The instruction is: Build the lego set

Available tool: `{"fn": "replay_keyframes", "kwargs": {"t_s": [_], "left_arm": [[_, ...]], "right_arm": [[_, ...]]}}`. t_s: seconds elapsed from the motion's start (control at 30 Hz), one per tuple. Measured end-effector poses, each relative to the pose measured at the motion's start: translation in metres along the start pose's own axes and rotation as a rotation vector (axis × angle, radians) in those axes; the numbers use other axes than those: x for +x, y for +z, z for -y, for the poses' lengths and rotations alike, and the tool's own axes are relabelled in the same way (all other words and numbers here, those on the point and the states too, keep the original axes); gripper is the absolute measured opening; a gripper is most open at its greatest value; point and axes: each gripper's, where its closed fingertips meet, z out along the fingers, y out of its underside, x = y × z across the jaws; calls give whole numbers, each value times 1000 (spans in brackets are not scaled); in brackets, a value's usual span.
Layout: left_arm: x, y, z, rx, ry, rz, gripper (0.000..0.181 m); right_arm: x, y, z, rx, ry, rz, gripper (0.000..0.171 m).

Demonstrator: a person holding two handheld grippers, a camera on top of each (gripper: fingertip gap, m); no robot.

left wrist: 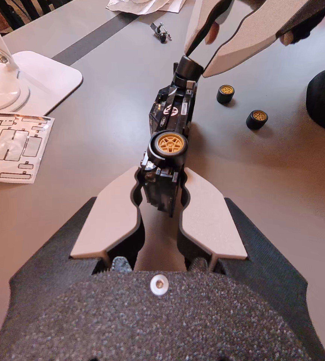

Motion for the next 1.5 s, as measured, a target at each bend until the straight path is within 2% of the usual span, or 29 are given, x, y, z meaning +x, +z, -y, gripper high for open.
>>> {"fn": "replay_keyframes", "kwargs": {"t_s": [0.2, 0.4, 0.73, 0.9, 1.5], "left_arm": [[-1, 0, 2, -7, 23, 12, 37], [0, -1, 4, -6, 39, 19, 37], [1, -1, 4, -6, 71, 20, 37], [1, -1, 4, -8, 78, 22, 37], [0, -1, 0, -7, 21, 3, 37]], "right_arm": [[-1, 1, 0, -171, -243, 55, 15], [-1, 0, -1, -210, -240, 173, 16], [-4, -1, -1, -235, -242, 248, 16], [-6, 2, -1, -217, -185, 295, 16], [-6, 5, 2, 22, -11, 230, 16]]}}
